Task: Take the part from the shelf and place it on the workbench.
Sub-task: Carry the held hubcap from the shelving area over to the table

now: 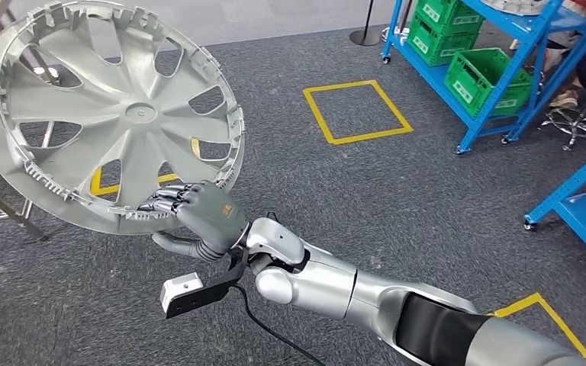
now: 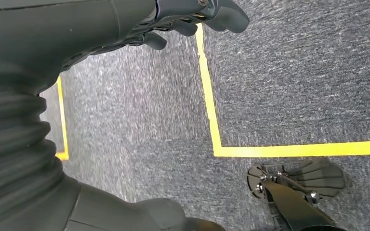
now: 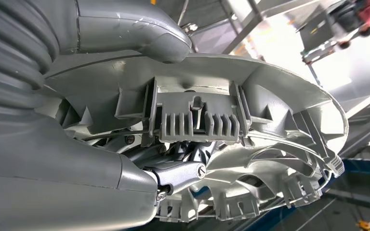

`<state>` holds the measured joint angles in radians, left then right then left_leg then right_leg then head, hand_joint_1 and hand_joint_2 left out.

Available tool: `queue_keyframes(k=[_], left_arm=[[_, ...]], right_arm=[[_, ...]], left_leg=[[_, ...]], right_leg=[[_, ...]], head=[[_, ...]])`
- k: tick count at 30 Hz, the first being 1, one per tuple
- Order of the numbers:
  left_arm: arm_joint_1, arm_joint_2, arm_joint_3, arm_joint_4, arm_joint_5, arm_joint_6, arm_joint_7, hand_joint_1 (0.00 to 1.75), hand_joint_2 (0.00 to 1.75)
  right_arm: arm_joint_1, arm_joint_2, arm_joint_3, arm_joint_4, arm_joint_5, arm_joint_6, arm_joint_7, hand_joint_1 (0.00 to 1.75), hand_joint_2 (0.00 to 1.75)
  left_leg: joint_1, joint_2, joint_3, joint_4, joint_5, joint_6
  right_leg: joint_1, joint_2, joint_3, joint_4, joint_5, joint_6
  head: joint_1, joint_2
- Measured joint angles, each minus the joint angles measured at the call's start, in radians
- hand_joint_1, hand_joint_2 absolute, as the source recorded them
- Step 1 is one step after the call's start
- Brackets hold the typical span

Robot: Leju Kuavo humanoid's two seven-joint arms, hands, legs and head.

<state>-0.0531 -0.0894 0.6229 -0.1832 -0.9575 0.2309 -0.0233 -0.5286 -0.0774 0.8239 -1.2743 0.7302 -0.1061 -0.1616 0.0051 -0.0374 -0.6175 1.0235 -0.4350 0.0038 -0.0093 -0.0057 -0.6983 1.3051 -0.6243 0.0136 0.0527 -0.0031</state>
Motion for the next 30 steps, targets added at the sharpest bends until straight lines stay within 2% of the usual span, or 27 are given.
queue_keyframes(k=[1, 2, 3, 5, 6, 7, 9, 10, 11, 13, 14, 15, 16, 17, 18, 20, 21, 22, 24, 25, 27, 28, 29, 30], left_arm=[[0.001, 0.000, 0.000, 0.000, 0.000, -0.001, 0.000, 0.00, 1.75], [0.001, 0.000, 0.001, 0.000, 0.000, -0.002, 0.000, 0.00, 1.75], [0.002, 0.000, 0.001, 0.001, 0.000, -0.002, -0.001, 0.00, 1.75], [0.001, 0.000, 0.002, 0.001, 0.000, -0.003, -0.001, 0.00, 1.75], [0.001, 0.000, 0.002, 0.001, 0.000, -0.003, -0.002, 0.00, 1.75], [0.002, 0.000, 0.002, 0.001, 0.000, -0.003, -0.002, 0.00, 1.75], [0.007, 0.001, 0.003, 0.002, 0.000, -0.003, -0.002, 0.00, 1.75], [0.010, 0.001, 0.004, 0.003, 0.000, -0.003, -0.002, 0.00, 1.75], [0.012, 0.001, 0.005, 0.003, 0.000, -0.003, -0.002, 0.00, 1.75], [0.011, 0.001, 0.005, 0.003, 0.000, -0.002, -0.003, 0.00, 1.75], [0.010, 0.001, 0.005, 0.003, 0.000, -0.002, -0.004, 0.00, 1.75], [0.009, 0.001, 0.005, 0.003, -0.001, -0.003, -0.004, 0.00, 1.75], [0.009, 0.000, 0.005, 0.003, -0.001, -0.003, -0.005, 0.00, 1.75], [0.010, 0.000, 0.005, 0.004, -0.002, -0.003, -0.005, 0.00, 1.75], [0.010, 0.001, 0.005, 0.003, -0.003, -0.003, -0.005, 0.00, 1.75], [0.008, 0.001, 0.005, 0.003, -0.007, -0.004, -0.005, 0.00, 1.75], [0.007, 0.002, 0.005, 0.003, -0.009, -0.005, -0.005, 0.00, 1.75], [0.005, 0.002, 0.005, 0.003, -0.009, -0.005, -0.005, 0.00, 1.75], [0.003, 0.002, 0.005, 0.003, -0.010, -0.006, -0.005, 0.00, 1.75], [0.004, 0.002, 0.005, 0.003, -0.010, -0.006, -0.005, 0.00, 1.75], [0.003, 0.002, 0.005, 0.003, -0.010, -0.006, -0.004, 0.00, 1.75], [0.001, 0.001, 0.005, 0.003, -0.011, -0.006, -0.004, 0.00, 1.75], [-0.002, 0.001, 0.005, 0.003, -0.013, -0.006, -0.005, 0.00, 1.75], [-0.003, 0.000, 0.005, 0.003, -0.015, -0.006, -0.005, 0.00, 1.75]], right_arm=[[0.000, 0.000, 0.001, 0.002, 0.000, 0.000, 0.000, 1.75, 1.75], [0.000, -0.001, 0.001, 0.004, -0.001, 0.000, 0.001, 1.75, 1.75], [0.000, -0.001, 0.001, 0.005, -0.001, 0.000, 0.001, 1.75, 1.75], [-0.001, -0.002, 0.002, 0.007, -0.001, 0.000, 0.000, 1.75, 1.75], [-0.002, -0.002, 0.002, 0.007, -0.001, 0.000, -0.002, 1.75, 1.75], [-0.003, -0.002, 0.002, 0.008, -0.002, 0.000, -0.002, 1.75, 1.75], [-0.004, -0.002, 0.003, 0.008, -0.005, 0.000, -0.003, 1.75, 1.75], [-0.005, -0.001, 0.003, 0.008, -0.007, 0.000, -0.003, 1.75, 1.75], [-0.006, -0.001, 0.003, 0.008, -0.008, 0.000, -0.003, 1.75, 1.75], [-0.007, -0.001, 0.003, 0.009, -0.008, -0.001, -0.004, 1.75, 1.75], [-0.007, -0.002, 0.003, 0.009, -0.008, -0.001, -0.005, 1.75, 1.75], [-0.007, -0.002, 0.003, 0.009, -0.008, -0.001, -0.005, 1.75, 1.75], [-0.006, -0.003, 0.003, 0.009, -0.009, -0.001, -0.005, 1.75, 1.75], [-0.006, -0.003, 0.003, 0.009, -0.009, -0.001, -0.005, 1.75, 1.75], [-0.006, -0.004, 0.003, 0.009, -0.010, -0.001, -0.004, 1.75, 1.75], [-0.007, -0.005, 0.004, 0.009, -0.012, -0.001, -0.004, 1.75, 1.75], [-0.007, -0.006, 0.004, 0.009, -0.012, -0.002, -0.004, 1.75, 1.75], [-0.008, -0.006, 0.004, 0.009, -0.012, -0.002, -0.004, 1.75, 1.75], [-0.009, -0.007, 0.004, 0.009, -0.013, -0.002, -0.004, 1.75, 1.75], [-0.010, -0.007, 0.004, 0.009, -0.014, -0.002, -0.003, 1.75, 1.75], [-0.011, -0.009, 0.004, 0.008, -0.016, -0.002, -0.002, 1.75, 1.75], [-0.011, -0.011, 0.004, 0.008, -0.015, -0.002, -0.002, 1.75, 1.75], [-0.011, -0.014, 0.004, 0.008, -0.015, -0.002, 0.000, 1.75, 1.75], [-0.011, -0.017, 0.004, 0.008, -0.015, -0.002, 0.002, 1.75, 1.75]], left_leg=[[0.000, -0.015, 0.000, 0.002, 0.000, 0.000], [0.000, -0.031, 0.000, 0.004, 0.000, -0.001], [0.001, -0.046, 0.000, 0.006, -0.001, -0.002], [0.002, -0.073, -0.004, 0.011, 0.000, -0.010], [0.003, -0.084, -0.008, 0.011, 0.001, -0.016], [0.005, -0.095, -0.011, 0.010, 0.003, -0.024], [0.008, -0.111, -0.017, 0.006, 0.008, -0.038], [0.007, -0.099, -0.022, 0.012, 0.004, -0.043], [0.005, -0.074, -0.033, 0.033, -0.009, -0.047], [0.002, -0.007, -0.081, 0.133, -0.063, -0.052], [0.003, 0.012, -0.113, 0.197, -0.092, -0.055], [0.005, 0.022, -0.137, 0.249, -0.109, -0.057], [0.006, 0.027, -0.147, 0.271, -0.110, -0.058], [0.007, 0.030, -0.136, 0.254, -0.093, -0.059], [0.007, 0.039, -0.107, 0.201, -0.063, -0.059], [0.003, 0.077, -0.036, 0.068, -0.016, -0.052], [0.000, 0.089, -0.014, 0.027, -0.006, -0.044], [-0.002, 0.094, -0.005, 0.009, -0.005, -0.036], [-0.004, 0.070, -0.004, 0.008, -0.003, -0.021], [-0.002, 0.059, -0.003, 0.006, -0.001, -0.015], [0.002, 0.038, 0.000, 0.001, 0.003, -0.003], [0.004, 0.028, 0.000, 0.000, 0.004, 0.000], [0.004, 0.016, -0.001, 0.001, 0.004, 0.002], [0.004, 0.003, -0.001, 0.001, 0.004, 0.003]], right_leg=[[0.000, 0.003, -0.011, 0.012, 0.008, -0.001], [0.000, 0.006, -0.001, -0.018, 0.037, -0.003], [-0.001, 0.015, 0.026, -0.080, 0.075, -0.006], [-0.004, 0.055, 0.083, -0.208, 0.126, -0.012], [-0.004, 0.069, 0.098, -0.242, 0.134, -0.014], [-0.002, 0.076, 0.103, -0.254, 0.132, -0.016], [0.000, 0.054, 0.106, -0.261, 0.138, -0.026], [-0.001, 0.043, 0.110, -0.267, 0.142, -0.034], [-0.002, 0.031, 0.114, -0.273, 0.145, -0.041], [0.000, 0.006, 0.117, -0.279, 0.147, -0.051], [0.002, -0.008, 0.117, -0.279, 0.146, -0.053], [0.003, -0.023, 0.117, -0.278, 0.145, -0.054], [0.004, -0.038, 0.117, -0.278, 0.143, -0.054], [0.004, -0.051, 0.118, -0.277, 0.141, -0.053], [0.004, -0.065, 0.119, -0.275, 0.139, -0.051], [0.007, -0.088, 0.121, -0.271, 0.132, -0.043], [0.010, -0.097, 0.123, -0.270, 0.128, -0.038], [0.012, -0.106, 0.125, -0.269, 0.126, -0.033], [0.013, -0.122, 0.130, -0.271, 0.122, -0.022], [0.010, -0.112, 0.131, -0.266, 0.116, -0.015], [0.003, -0.060, 0.110, -0.213, 0.082, -0.004], [0.001, -0.028, 0.084, -0.158, 0.055, -0.001], [0.001, -0.010, 0.050, -0.091, 0.026, 0.001], [0.001, -0.003, 0.018, -0.031, 0.006, 0.002]], head=[[0.000, 0.000], [0.000, 0.000], [0.000, 0.000], [0.000, 0.000], [0.000, 0.000], [-0.001, 0.000], [-0.001, 0.000], [-0.002, 0.000], [-0.005, 0.000], [-0.010, 0.000], [-0.011, 0.000], [-0.011, 0.000], [-0.011, 0.000], [-0.011, 0.000], [-0.011, 0.000], [-0.011, 0.000], [-0.009, 0.000], [-0.008, 0.000], [-0.005, 0.000], [-0.005, 0.000], [-0.002, 0.000], [0.000, 0.000], [0.001, 0.000], [0.002, 0.000]])
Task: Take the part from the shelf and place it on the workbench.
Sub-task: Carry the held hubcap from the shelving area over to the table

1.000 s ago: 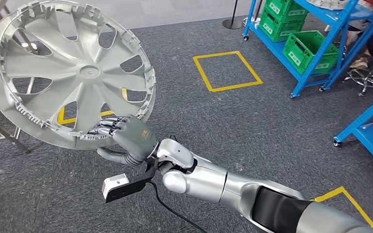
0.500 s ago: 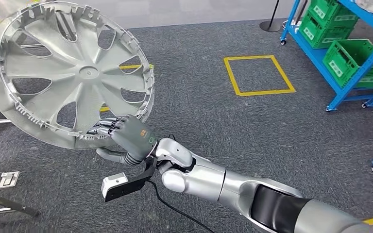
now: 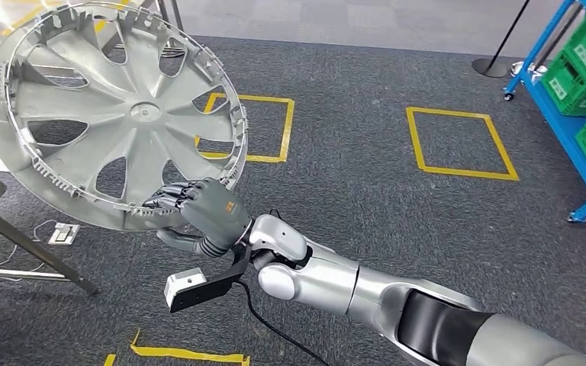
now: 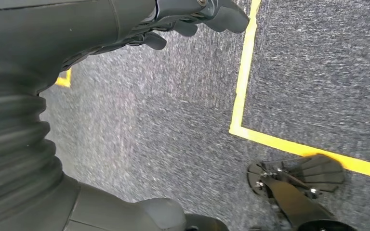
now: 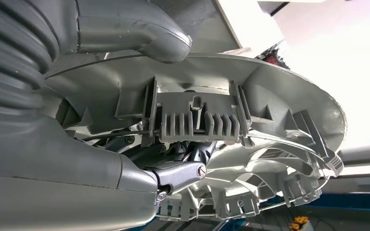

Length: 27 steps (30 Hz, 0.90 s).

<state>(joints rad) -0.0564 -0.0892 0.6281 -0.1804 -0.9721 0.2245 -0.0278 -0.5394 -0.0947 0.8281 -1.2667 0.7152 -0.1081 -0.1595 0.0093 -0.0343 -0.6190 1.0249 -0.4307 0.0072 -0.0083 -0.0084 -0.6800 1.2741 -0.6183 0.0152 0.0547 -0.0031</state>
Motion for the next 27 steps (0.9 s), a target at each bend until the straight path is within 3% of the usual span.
queue_keyframes(k=[1, 2, 4, 6, 8, 9, 13, 15, 16, 19, 20, 22, 24, 25, 26, 27], left_arm=[[0.000, 0.000, 0.000, 0.000, -0.002, 0.000, 0.001, 0.00, 1.75], [0.000, 0.000, 0.000, 0.000, -0.003, -0.001, 0.003, 0.00, 1.75], [0.000, -0.001, 0.000, 0.000, -0.005, -0.002, 0.009, 0.00, 1.75], [-0.002, -0.003, 0.000, 0.000, -0.007, -0.003, 0.014, 0.00, 1.75], [-0.003, -0.004, 0.000, -0.001, -0.010, -0.004, 0.016, 0.00, 1.75], [-0.003, -0.004, 0.000, -0.001, -0.011, -0.005, 0.017, 0.00, 1.75], [-0.001, -0.004, 0.000, -0.001, -0.011, -0.005, 0.017, 0.00, 1.75], [0.000, -0.004, 0.000, -0.001, -0.012, -0.004, 0.018, 0.00, 1.75], [0.001, -0.003, 0.000, 0.000, -0.013, -0.005, 0.019, 0.00, 1.75], [-0.004, -0.004, 0.000, 0.000, -0.019, -0.006, 0.022, 0.00, 1.75], [-0.007, -0.004, 0.000, 0.000, -0.021, -0.007, 0.022, 0.00, 1.75], [-0.007, -0.004, 0.000, -0.001, -0.024, -0.007, 0.022, 0.00, 1.75], [-0.010, -0.003, 0.000, -0.002, -0.028, -0.007, 0.022, 0.00, 1.75], [-0.012, -0.003, 0.000, -0.003, -0.030, -0.008, 0.021, 0.00, 1.75], [-0.013, -0.003, 0.000, -0.003, -0.031, -0.008, 0.021, 0.00, 1.75], [-0.014, -0.003, 0.000, -0.003, -0.033, -0.008, 0.021, 0.00, 1.75]], right_arm=[[0.000, -0.002, 0.000, 0.000, 0.000, 0.000, 0.003, 1.75, 1.75], [0.001, -0.004, 0.000, 0.000, 0.000, -0.001, 0.007, 1.75, 1.75], [0.001, -0.006, 0.000, 0.000, 0.002, -0.003, 0.013, 1.75, 1.75], [0.002, -0.007, 0.000, 0.000, 0.006, -0.006, 0.017, 1.75, 1.75], [0.002, -0.008, 0.000, 0.000, 0.009, -0.007, 0.018, 1.75, 1.75], [0.002, -0.008, 0.000, 0.000, 0.011, -0.007, 0.018, 1.75, 1.75], [0.002, -0.008, 0.000, 0.000, 0.011, -0.007, 0.018, 1.75, 1.75], [0.002, -0.007, 0.000, 0.000, 0.012, -0.008, 0.020, 1.75, 1.75], [0.002, -0.006, 0.000, 0.000, 0.012, -0.008, 0.021, 1.75, 1.75], [0.008, -0.006, 0.000, -0.002, 0.017, -0.010, 0.028, 1.75, 1.75], [0.011, -0.006, 0.000, -0.002, 0.019, -0.011, 0.031, 1.75, 1.75], [0.016, -0.007, 0.000, -0.003, 0.021, -0.011, 0.036, 1.75, 1.75], [0.019, -0.007, 0.000, -0.006, 0.023, -0.013, 0.037, 1.75, 1.75], [0.019, -0.008, 0.000, -0.008, 0.025, -0.014, 0.037, 1.75, 1.75], [0.020, -0.008, 0.000, -0.010, 0.028, -0.015, 0.037, 1.75, 1.75], [0.021, -0.008, 0.000, -0.013, 0.030, -0.016, 0.037, 1.75, 1.75]], left_leg=[[0.000, -0.014, 0.000, 0.001, 0.000, 0.000], [0.000, -0.029, 0.000, 0.003, 0.000, 0.000], [0.001, -0.058, -0.001, 0.006, -0.001, -0.003], [0.001, -0.082, -0.005, 0.010, 0.000, -0.014], [0.002, -0.100, -0.011, 0.008, 0.003, -0.027], [0.004, -0.106, -0.013, 0.007, 0.005, -0.031], [0.006, -0.110, -0.014, 0.005, 0.007, -0.034], [0.007, -0.115, -0.016, 0.002, 0.009, -0.040], [0.005, -0.098, -0.020, 0.009, 0.004, -0.044], [0.000, 0.007, -0.119, 0.221, -0.092, -0.058], [0.000, 0.025, -0.141, 0.272, -0.109, -0.060], [0.000, 0.042, -0.087, 0.178, -0.056, -0.057], [-0.008, 0.087, -0.017, 0.051, -0.017, -0.045], [-0.012, 0.100, 0.002, 0.016, -0.010, -0.037], [-0.016, 0.102, 0.005, 0.006, -0.012, -0.029], [-0.015, 0.088, 0.004, 0.004, -0.009, -0.022]], right_leg=[[0.000, 0.003, -0.021, 0.034, -0.003, 0.000], [-0.001, 0.005, -0.026, 0.031, 0.014, -0.001], [-0.004, 0.024, 0.019, -0.081, 0.087, -0.006], [-0.006, 0.061, 0.071, -0.196, 0.130, -0.010], [-0.003, 0.074, 0.083, -0.227, 0.132, -0.015], [-0.001, 0.067, 0.082, -0.227, 0.133, -0.017], [0.002, 0.063, 0.082, -0.227, 0.133, -0.020], [0.000, 0.053, 0.086, -0.230, 0.136, -0.027], [-0.002, 0.043, 0.089, -0.235, 0.140, -0.033], [0.001, -0.025, 0.095, -0.245, 0.142, -0.054], [0.003, -0.047, 0.095, -0.245, 0.140, -0.056], [0.004, -0.074, 0.098, -0.243, 0.136, -0.054], [0.008, -0.095, 0.101, -0.240, 0.130, -0.047], [0.011, -0.105, 0.102, -0.239, 0.128, -0.043], [0.013, -0.114, 0.103, -0.239, 0.127, -0.038], [0.014, -0.125, 0.106, -0.240, 0.125, -0.033]], head=[[0.000, 0.000], [0.001, 0.000], [0.002, 0.000], [0.002, 0.000], [0.001, 0.000], [0.001, 0.000], [0.001, 0.000], [0.001, 0.000], [-0.001, 0.000], [-0.009, 0.000], [-0.009, 0.000], [-0.009, 0.000], [-0.010, 0.000], [-0.009, 0.000], [-0.008, 0.000], [-0.007, 0.000]])
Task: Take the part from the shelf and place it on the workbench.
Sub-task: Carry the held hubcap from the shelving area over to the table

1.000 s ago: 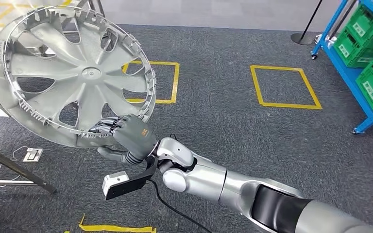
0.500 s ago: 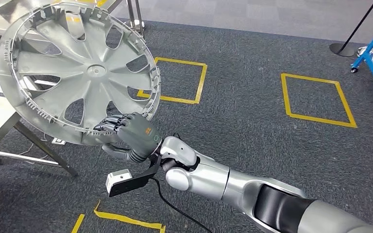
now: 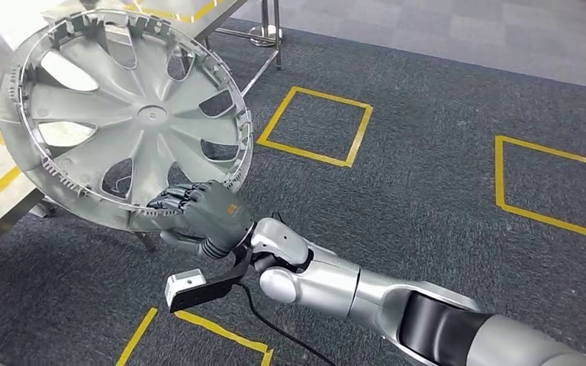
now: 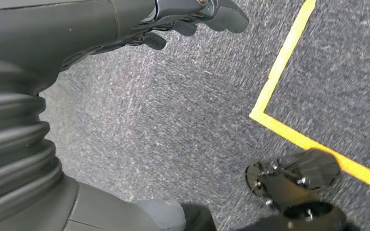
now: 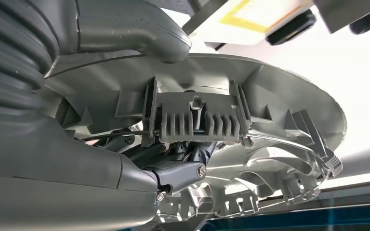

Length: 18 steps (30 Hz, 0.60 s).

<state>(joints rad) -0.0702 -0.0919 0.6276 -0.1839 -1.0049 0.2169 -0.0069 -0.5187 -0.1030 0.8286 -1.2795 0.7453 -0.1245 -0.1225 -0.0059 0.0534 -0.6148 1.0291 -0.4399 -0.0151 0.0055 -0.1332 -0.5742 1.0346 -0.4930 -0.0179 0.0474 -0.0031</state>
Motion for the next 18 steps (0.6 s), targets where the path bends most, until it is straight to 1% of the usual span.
queue_keyframes(k=[1, 2, 3, 4, 5, 6, 7, 8, 9, 10, 11, 12, 13, 14, 15, 16, 17, 18], left_arm=[[0.000, 0.000, 0.000, 0.000, -0.001, 0.000, 0.001, 0.00, 1.75], [0.001, 0.000, 0.000, 0.000, -0.002, 0.000, 0.002, 0.00, 1.75], [0.000, 0.001, 0.000, -0.001, -0.002, 0.000, 0.002, 0.00, 1.75], [-0.001, 0.001, 0.000, -0.001, -0.003, 0.000, 0.003, 0.00, 1.75], [-0.004, 0.000, 0.000, -0.002, -0.003, 0.000, 0.004, 0.00, 1.75], [-0.006, 0.000, 0.000, -0.002, -0.003, 0.000, 0.006, 0.00, 1.75], [-0.007, -0.001, 0.000, -0.002, -0.003, 0.000, 0.009, 0.00, 1.75], [-0.007, -0.002, 0.000, -0.002, -0.004, 0.000, 0.012, 0.00, 1.75], [-0.006, -0.002, 0.000, -0.002, -0.004, 0.000, 0.014, 0.00, 1.75], [-0.006, -0.002, 0.000, -0.002, -0.005, 0.000, 0.015, 0.00, 1.75], [-0.006, -0.002, 0.000, -0.002, -0.005, 0.001, 0.016, 0.00, 1.75], [-0.007, -0.002, 0.000, -0.002, -0.006, 0.001, 0.016, 0.00, 1.75], [-0.008, -0.002, 0.000, -0.003, -0.006, 0.001, 0.017, 0.00, 1.75], [-0.008, -0.001, 0.000, -0.003, -0.007, 0.001, 0.016, 0.00, 1.75], [-0.008, -0.001, 0.000, -0.003, -0.007, 0.001, 0.016, 0.00, 1.75], [-0.006, 0.000, 0.000, -0.003, -0.007, 0.000, 0.016, 0.00, 1.75], [-0.003, 0.000, 0.000, -0.003, -0.007, 0.000, 0.015, 0.00, 1.75], [-0.002, 0.001, 0.000, -0.003, -0.007, 0.000, 0.015, 0.00, 1.75]], right_arm=[[0.001, 0.000, 0.000, -0.003, 0.002, -0.001, 0.001, 1.75, 1.75], [0.001, 0.000, 0.000, -0.007, 0.003, -0.001, 0.002, 1.75, 1.75], [0.002, 0.000, 0.000, -0.010, 0.004, -0.001, 0.002, 1.75, 1.75], [0.003, -0.001, 0.000, -0.011, 0.005, -0.001, 0.002, 1.75, 1.75], [0.005, -0.002, 0.000, -0.012, 0.007, -0.001, 0.001, 1.75, 1.75], [0.008, -0.004, 0.000, -0.012, 0.009, 0.000, 0.000, 1.75, 1.75], [0.011, -0.005, 0.000, -0.012, 0.010, 0.000, 0.000, 1.75, 1.75], [0.014, -0.006, 0.000, -0.012, 0.010, 0.000, 0.000, 1.75, 1.75], [0.016, -0.007, 0.000, -0.012, 0.011, 0.001, 0.001, 1.75, 1.75], [0.016, -0.007, 0.000, -0.012, 0.010, 0.002, 0.002, 1.75, 1.75], [0.016, -0.007, 0.000, -0.012, 0.010, 0.002, 0.003, 1.75, 1.75], [0.016, -0.008, 0.000, -0.012, 0.011, 0.002, 0.002, 1.75, 1.75], [0.016, -0.008, 0.000, -0.013, 0.011, 0.003, 0.001, 1.75, 1.75], [0.015, -0.008, 0.000, -0.014, 0.012, 0.003, 0.000, 1.75, 1.75], [0.014, -0.008, 0.000, -0.014, 0.012, 0.003, 0.000, 1.75, 1.75], [0.013, -0.008, 0.000, -0.015, 0.012, 0.003, 0.000, 1.75, 1.75], [0.012, -0.007, 0.000, -0.015, 0.012, 0.004, 0.002, 1.75, 1.75], [0.011, -0.007, 0.000, -0.016, 0.012, 0.004, 0.002, 1.75, 1.75]], left_leg=[[0.002, -0.013, 0.000, -0.003, 0.002, 0.006], [0.004, -0.025, 0.002, -0.006, 0.005, 0.011], [0.008, -0.037, 0.004, -0.010, 0.008, 0.016], [0.011, -0.048, 0.006, -0.012, 0.011, 0.021], [0.013, -0.060, 0.005, -0.013, 0.012, 0.024], [0.013, -0.074, 0.004, -0.012, 0.012, 0.025], [0.014, -0.089, 0.003, -0.011, 0.013, 0.026], [0.014, -0.105, 0.002, -0.010, 0.013, 0.026], [0.015, -0.120, 0.001, -0.007, 0.013, 0.025], [0.017, -0.135, 0.001, -0.005, 0.013, 0.022], [0.019, -0.149, -0.001, -0.002, 0.012, 0.018], [0.020, -0.163, -0.004, 0.003, 0.012, 0.012], [0.020, -0.176, -0.009, 0.005, 0.013, 0.004], [0.022, -0.187, -0.013, 0.005, 0.015, -0.004], [0.022, -0.199, -0.017, 0.003, 0.018, -0.013], [0.025, -0.209, -0.021, 0.000, 0.022, -0.020], [0.024, -0.203, -0.025, 0.001, 0.021, -0.025], [0.023, -0.180, -0.035, 0.017, 0.010, -0.030]], right_leg=[[-0.001, -0.008, 0.002, 0.000, -0.003, 0.006], [-0.003, 0.002, 0.002, 0.007, -0.011, 0.012], [-0.005, 0.027, -0.006, 0.030, -0.026, 0.019], [-0.009, 0.060, -0.024, 0.072, -0.050, 0.024], [-0.012, 0.095, -0.052, 0.134, -0.080, 0.029], [-0.013, 0.114, -0.086, 0.202, -0.107, 0.032], [-0.014, 0.123, -0.114, 0.255, -0.123, 0.034], [-0.015, 0.126, -0.128, 0.276, -0.120, 0.035], [-0.016, 0.129, -0.123, 0.256, -0.097, 0.034], [-0.018, 0.136, -0.099, 0.201, -0.062, 0.034], [-0.022, 0.158, -0.067, 0.131, -0.029, 0.033], [-0.024, 0.181, -0.039, 0.071, -0.007, 0.033], [-0.026, 0.199, -0.021, 0.031, 0.004, 0.031], [-0.025, 0.209, -0.014, 0.014, 0.004, 0.028], [-0.022, 0.201, -0.013, 0.012, 0.005, 0.022], [-0.022, 0.188, -0.012, 0.010, 0.008, 0.015], [-0.022, 0.176, -0.010, 0.007, 0.011, 0.008], [-0.023, 0.163, -0.008, 0.002, 0.013, 0.000]], head=[[0.000, 0.000], [0.000, 0.000], [0.001, 0.000], [0.002, 0.000], [0.004, 0.000], [0.006, 0.000], [0.007, 0.000], [0.008, 0.000], [0.008, 0.000], [0.008, 0.000], [0.008, 0.000], [0.008, 0.000], [0.008, 0.000], [0.008, 0.000], [0.008, 0.000], [0.008, 0.000], [0.008, 0.000], [0.005, 0.000]])
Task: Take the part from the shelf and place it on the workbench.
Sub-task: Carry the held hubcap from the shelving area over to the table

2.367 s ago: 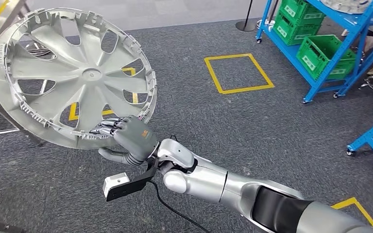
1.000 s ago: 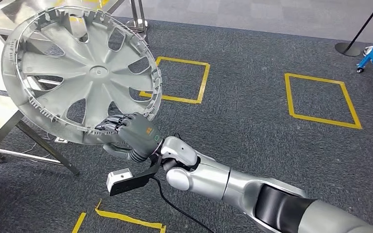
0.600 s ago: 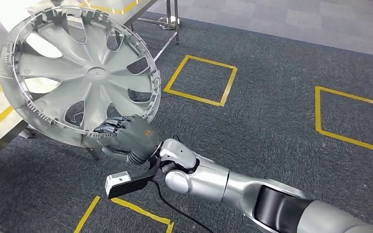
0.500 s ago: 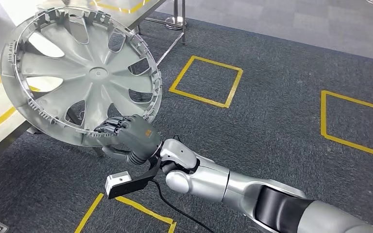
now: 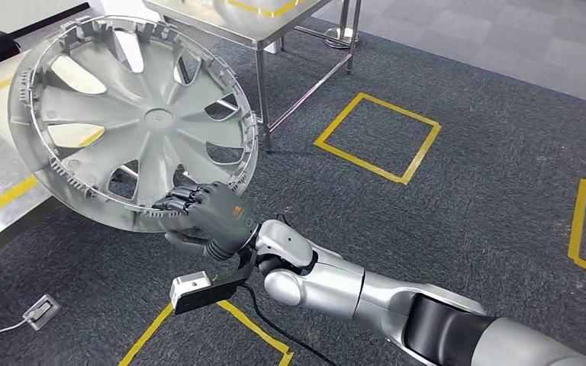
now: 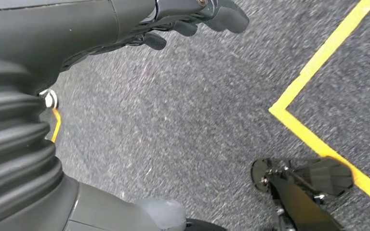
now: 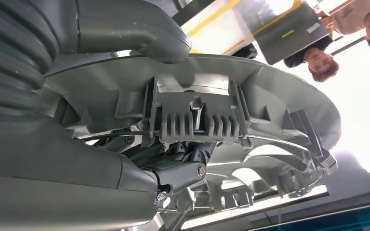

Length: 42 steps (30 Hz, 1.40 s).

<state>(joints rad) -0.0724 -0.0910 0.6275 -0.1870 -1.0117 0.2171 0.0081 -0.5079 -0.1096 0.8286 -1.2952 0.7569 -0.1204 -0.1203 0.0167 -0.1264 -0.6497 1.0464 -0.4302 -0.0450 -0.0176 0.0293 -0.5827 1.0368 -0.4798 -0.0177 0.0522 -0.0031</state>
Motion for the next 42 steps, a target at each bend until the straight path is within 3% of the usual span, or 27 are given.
queue_keyframes(k=[1, 3, 5, 6, 7, 9, 11, 13, 14, 16, 18, 19, 20, 21, 23, 25, 27, 29, 31, 33, 35, 36, 38, 40, 42], left_arm=[[-0.001, 0.001, 0.000, 0.000, 0.000, 0.000, 0.000, 0.00, 1.75], [-0.006, 0.000, 0.000, 0.000, 0.000, -0.001, -0.001, 0.00, 1.75], [-0.010, 0.000, 0.000, 0.000, 0.000, -0.001, -0.001, 0.00, 1.75], [-0.010, 0.000, 0.000, 0.000, 0.001, -0.001, 0.000, 0.00, 1.75], [-0.010, 0.000, 0.000, 0.000, 0.001, 0.000, 0.000, 0.00, 1.75], [-0.012, 0.001, 0.000, -0.001, 0.003, 0.001, 0.000, 0.00, 1.75], [-0.015, 0.002, 0.000, -0.001, 0.004, 0.003, 0.002, 0.00, 1.75], [-0.016, 0.002, 0.000, -0.002, 0.008, 0.004, 0.005, 0.00, 1.75], [-0.015, 0.002, 0.000, -0.001, 0.010, 0.005, 0.007, 0.00, 1.75], [-0.015, 0.001, 0.000, -0.002, 0.012, 0.006, 0.012, 0.00, 1.75], [-0.019, 0.000, 0.001, -0.002, 0.012, 0.006, 0.016, 0.00, 1.75], [-0.020, -0.001, 0.001, -0.001, 0.011, 0.005, 0.018, 0.00, 1.75], [-0.020, -0.002, 0.001, -0.001, 0.011, 0.004, 0.021, 0.00, 1.75], [-0.020, -0.002, 0.001, -0.001, 0.011, 0.003, 0.024, 0.00, 1.75], [-0.019, -0.002, 0.001, -0.001, 0.011, 0.002, 0.027, 0.00, 1.75], [-0.020, -0.002, 0.001, -0.001, 0.011, 0.002, 0.027, 0.00, 1.75], [-0.019, -0.003, 0.001, -0.001, 0.011, 0.001, 0.027, 0.00, 1.75], [-0.015, -0.002, 0.001, -0.001, 0.011, 0.001, 0.028, 0.00, 1.75], [-0.014, -0.001, 0.001, 0.000, 0.010, 0.001, 0.029, 0.00, 1.75], [-0.018, -0.001, 0.001, 0.000, 0.009, 0.000, 0.030, 0.00, 1.75], [-0.020, -0.002, 0.000, 0.000, 0.006, 0.000, 0.032, 0.00, 1.75], [-0.019, -0.003, 0.000, 0.000, 0.005, -0.001, 0.033, 0.00, 1.75], [-0.019, -0.003, 0.001, 0.000, 0.004, -0.001, 0.035, 0.00, 1.75], [-0.021, -0.002, 0.001, 0.000, 0.004, -0.001, 0.035, 0.00, 1.75], [-0.023, -0.002, 0.001, -0.001, 0.003, -0.001, 0.036, 0.00, 1.75]], right_arm=[[-0.001, 0.001, 0.000, 0.000, 0.000, 0.000, 0.000, 1.75, 1.75], [-0.002, 0.001, 0.000, -0.001, 0.000, 0.001, -0.001, 1.75, 1.75], [-0.002, 0.000, 0.000, -0.001, 0.000, 0.002, -0.002, 1.75, 1.75], [-0.002, 0.001, 0.000, 0.000, 0.000, 0.004, -0.002, 1.75, 1.75], [-0.003, 0.001, 0.000, 0.000, 0.000, 0.005, -0.002, 1.75, 1.75], [-0.006, 0.001, 0.000, 0.000, 0.000, 0.005, -0.003, 1.75, 1.75], [-0.009, 0.001, 0.000, -0.001, 0.000, 0.005, -0.004, 1.75, 1.75], [-0.010, 0.002, 0.000, -0.002, 0.000, 0.003, -0.003, 1.75, 1.75], [-0.010, 0.002, 0.000, -0.004, 0.001, 0.002, -0.001, 1.75, 1.75], [-0.010, 0.002, 0.000, -0.007, 0.004, -0.001, 0.004, 1.75, 1.75], [-0.004, 0.000, 0.000, -0.009, 0.011, -0.004, 0.008, 1.75, 1.75], [0.000, -0.002, 0.000, -0.010, 0.014, -0.005, 0.011, 1.75, 1.75], [0.005, -0.002, 0.000, -0.010, 0.016, -0.005, 0.014, 1.75, 1.75], [0.010, -0.003, 0.000, -0.011, 0.018, -0.006, 0.017, 1.75, 1.75], [0.016, -0.003, 0.000, -0.013, 0.019, -0.006, 0.020, 1.75, 1.75], [0.019, -0.004, 0.000, -0.017, 0.024, -0.006, 0.020, 1.75, 1.75], [0.022, -0.004, 0.000, -0.022, 0.028, -0.006, 0.018, 1.75, 1.75], [0.023, -0.004, -0.001, -0.026, 0.027, -0.006, 0.019, 1.75, 1.75], [0.025, -0.005, -0.002, -0.030, 0.026, -0.006, 0.021, 1.75, 1.75], [0.029, -0.007, -0.005, -0.031, 0.026, -0.007, 0.020, 1.75, 1.75], [0.035, -0.009, -0.007, -0.031, 0.027, -0.007, 0.019, 1.75, 1.75], [0.039, -0.010, -0.007, -0.031, 0.026, -0.007, 0.019, 1.75, 1.75], [0.043, -0.011, -0.008, -0.031, 0.026, -0.007, 0.020, 1.75, 1.75], [0.045, -0.012, -0.009, -0.032, 0.026, -0.007, 0.020, 1.75, 1.75], [0.046, -0.014, -0.010, -0.034, 0.027, -0.007, 0.019, 1.75, 1.75]], left_leg=[[-0.002, 0.033, -0.018, 0.037, -0.022, -0.003], [-0.004, 0.098, -0.075, 0.161, -0.086, -0.007], [-0.004, 0.116, -0.115, 0.254, -0.116, -0.009], [-0.004, 0.119, -0.108, 0.246, -0.104, -0.008], [-0.005, 0.126, -0.081, 0.202, -0.077, -0.006], [-0.013, 0.170, -0.003, 0.065, -0.025, 0.006], [-0.022, 0.200, 0.036, -0.008, -0.011, 0.023], [-0.024, 0.181, 0.034, -0.014, -0.011, 0.037], [-0.022, 0.169, 0.035, -0.016, -0.009, 0.042], [-0.015, 0.145, 0.038, -0.022, -0.004, 0.054], [-0.012, 0.121, 0.037, -0.023, -0.002, 0.061], [-0.011, 0.106, 0.036, -0.022, -0.001, 0.062], [-0.011, 0.091, 0.035, -0.021, -0.001, 0.062], [-0.011, 0.075, 0.035, -0.019, -0.001, 0.062], [-0.009, 0.045, 0.034, -0.015, -0.002, 0.059], [-0.009, 0.018, 0.029, -0.010, -0.001, 0.048], [-0.008, -0.003, 0.022, -0.011, 0.003, 0.033], [-0.004, -0.014, 0.016, -0.015, 0.006, 0.019], [-0.007, 0.034, -0.003, 0.019, -0.016, 0.008], [-0.009, 0.099, -0.056, 0.130, -0.075, 0.001], [-0.007, 0.117, -0.110, 0.247, -0.118, -0.004], [-0.006, 0.119, -0.118, 0.265, -0.116, -0.005], [-0.006, 0.131, -0.071, 0.182, -0.063, -0.003], [-0.015, 0.179, 0.001, 0.049, -0.019, 0.010], [-0.023, 0.207, 0.029, -0.006, -0.012, 0.028]], right_leg=[[-0.001, -0.014, 0.001, -0.004, 0.002, -0.007], [0.004, -0.043, 0.002, -0.005, 0.001, -0.015], [0.008, -0.073, 0.002, -0.004, -0.001, -0.018], [0.009, -0.088, 0.002, -0.004, -0.003, -0.018], [0.010, -0.101, 0.003, -0.003, -0.004, -0.017], [0.015, -0.126, 0.007, -0.002, -0.010, -0.012], [0.020, -0.146, 0.011, -0.001, -0.014, -0.004], [0.023, -0.166, 0.017, -0.003, -0.016, 0.006], [0.021, -0.163, 0.020, -0.001, -0.021, 0.013], [0.016, -0.110, 0.002, 0.047, -0.054, 0.026], [0.012, -0.049, -0.057, 0.170, -0.115, 0.033], [0.011, -0.038, -0.091, 0.236, -0.139, 0.035], [0.011, -0.035, -0.114, 0.276, -0.145, 0.035], [0.010, -0.033, -0.121, 0.281, -0.132, 0.035], [0.006, -0.020, -0.078, 0.176, -0.060, 0.032], [0.002, 0.022, -0.023, 0.050, -0.010, 0.029], [0.003, 0.041, -0.007, 0.008, -0.004, 0.024], [0.004, 0.017, -0.005, 0.002, 0.001, 0.011], [0.002, -0.006, 0.000, -0.007, 0.005, -0.003], [0.004, -0.033, 0.003, -0.010, 0.005, -0.012], [0.006, -0.061, 0.003, -0.009, 0.002, -0.016], [0.007, -0.075, 0.004, -0.008, 0.000, -0.016], [0.007, -0.099, 0.007, -0.006, -0.004, -0.013], [0.011, -0.121, 0.011, -0.003, -0.012, -0.006], [0.018, -0.138, 0.014, -0.002, -0.016, 0.003]], head=[[-0.003, 0.000], [-0.008, 0.000], [-0.008, 0.000], [-0.009, 0.000], [-0.009, 0.000], [-0.009, 0.000], [-0.008, 0.000], [-0.008, 0.000], [-0.007, 0.000], [-0.006, 0.000], [-0.002, 0.000], [-0.001, 0.000], [0.000, 0.000], [0.000, 0.000], [0.001, 0.000], [0.002, 0.000], [0.002, 0.000], [0.003, 0.000], [-0.001, 0.000], [-0.006, 0.000], [-0.006, 0.000], [-0.006, 0.000], [-0.006, 0.000], [-0.007, 0.000], [-0.006, 0.000]])
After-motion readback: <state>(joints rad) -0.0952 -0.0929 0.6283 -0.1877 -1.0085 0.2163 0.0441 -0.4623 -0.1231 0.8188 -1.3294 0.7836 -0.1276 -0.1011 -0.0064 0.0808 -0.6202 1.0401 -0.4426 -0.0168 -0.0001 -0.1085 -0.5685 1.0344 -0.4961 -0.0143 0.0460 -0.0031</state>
